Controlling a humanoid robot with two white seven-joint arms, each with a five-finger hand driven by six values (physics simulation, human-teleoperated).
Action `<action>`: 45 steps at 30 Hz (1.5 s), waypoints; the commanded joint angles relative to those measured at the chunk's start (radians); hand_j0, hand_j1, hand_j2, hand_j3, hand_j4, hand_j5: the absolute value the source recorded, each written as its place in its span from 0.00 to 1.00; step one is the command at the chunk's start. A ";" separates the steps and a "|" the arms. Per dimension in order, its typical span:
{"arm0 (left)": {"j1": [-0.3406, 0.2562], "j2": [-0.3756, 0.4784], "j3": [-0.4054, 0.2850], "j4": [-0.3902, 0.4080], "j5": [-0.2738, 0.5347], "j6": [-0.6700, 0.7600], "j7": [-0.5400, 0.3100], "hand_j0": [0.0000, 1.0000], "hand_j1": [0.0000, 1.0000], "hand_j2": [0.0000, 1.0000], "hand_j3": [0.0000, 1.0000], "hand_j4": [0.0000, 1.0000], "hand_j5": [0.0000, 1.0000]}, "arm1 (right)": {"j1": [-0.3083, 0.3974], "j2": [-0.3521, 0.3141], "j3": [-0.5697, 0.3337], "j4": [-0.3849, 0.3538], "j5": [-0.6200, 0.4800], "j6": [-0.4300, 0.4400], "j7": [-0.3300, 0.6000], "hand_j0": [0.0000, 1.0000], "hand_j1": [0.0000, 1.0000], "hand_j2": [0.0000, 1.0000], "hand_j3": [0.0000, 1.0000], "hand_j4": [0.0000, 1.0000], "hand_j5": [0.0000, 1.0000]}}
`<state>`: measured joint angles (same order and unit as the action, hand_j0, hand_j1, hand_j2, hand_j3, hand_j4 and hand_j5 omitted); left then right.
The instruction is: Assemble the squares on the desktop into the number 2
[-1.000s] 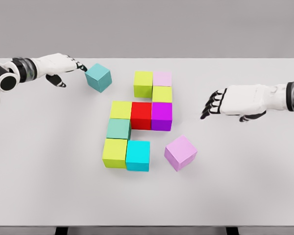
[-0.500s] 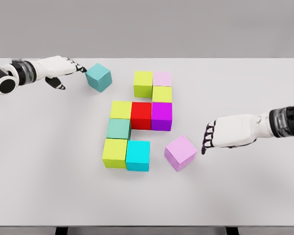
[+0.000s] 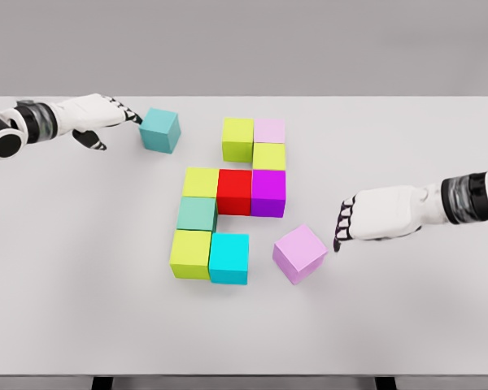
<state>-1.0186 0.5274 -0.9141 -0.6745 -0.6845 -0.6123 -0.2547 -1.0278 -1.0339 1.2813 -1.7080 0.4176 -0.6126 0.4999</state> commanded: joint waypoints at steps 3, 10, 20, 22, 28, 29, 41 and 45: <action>0.003 0.000 0.003 -0.013 0.005 0.001 0.000 0.85 0.85 0.85 0.85 0.85 0.85 | 0.000 0.047 -0.008 0.057 -0.002 0.002 0.000 0.74 0.74 0.74 0.74 0.74 0.74; 0.003 0.032 0.003 -0.013 0.006 0.001 0.002 0.85 0.85 0.85 0.85 0.85 0.85 | 0.002 0.058 -0.004 0.050 0.015 0.002 0.000 0.74 0.74 0.74 0.74 0.74 0.74; 0.020 0.059 0.003 -0.065 0.006 0.001 0.000 0.87 0.87 0.87 0.87 0.87 0.87 | 0.012 0.043 0.007 -0.027 0.043 0.002 0.000 0.74 0.74 0.74 0.74 0.74 0.74; 0.020 0.062 0.003 -0.073 0.006 0.001 0.000 0.87 0.87 0.87 0.87 0.87 0.87 | 0.012 0.040 0.007 -0.038 0.041 0.002 0.000 0.74 0.74 0.74 0.74 0.74 0.74; 0.032 0.071 0.004 -0.109 0.008 0.001 0.002 0.87 0.87 0.87 0.87 0.87 0.87 | 0.018 0.040 0.009 -0.058 0.033 0.002 -0.001 0.74 0.74 0.74 0.74 0.74 0.74; 0.037 0.077 0.004 -0.122 0.008 0.001 0.000 0.87 0.87 0.87 0.87 0.87 0.87 | 0.018 0.041 0.009 -0.058 0.032 0.002 0.000 0.74 0.74 0.74 0.74 0.74 0.74; 0.052 0.080 0.004 -0.180 0.006 0.001 0.000 0.87 0.87 0.87 0.87 0.87 0.87 | 0.032 0.066 0.023 -0.058 0.027 0.002 -0.008 0.74 0.74 0.74 0.74 0.74 0.74; 0.057 0.080 0.004 -0.194 0.006 0.001 0.000 0.87 0.87 0.87 0.87 0.87 0.87 | 0.038 0.074 0.024 -0.058 0.026 0.002 -0.011 0.74 0.74 0.74 0.74 0.74 0.74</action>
<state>-0.9587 0.6074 -0.9112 -0.8603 -0.6819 -0.6121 -0.2551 -0.9879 -0.9626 1.3054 -1.7655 0.4482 -0.6127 0.4911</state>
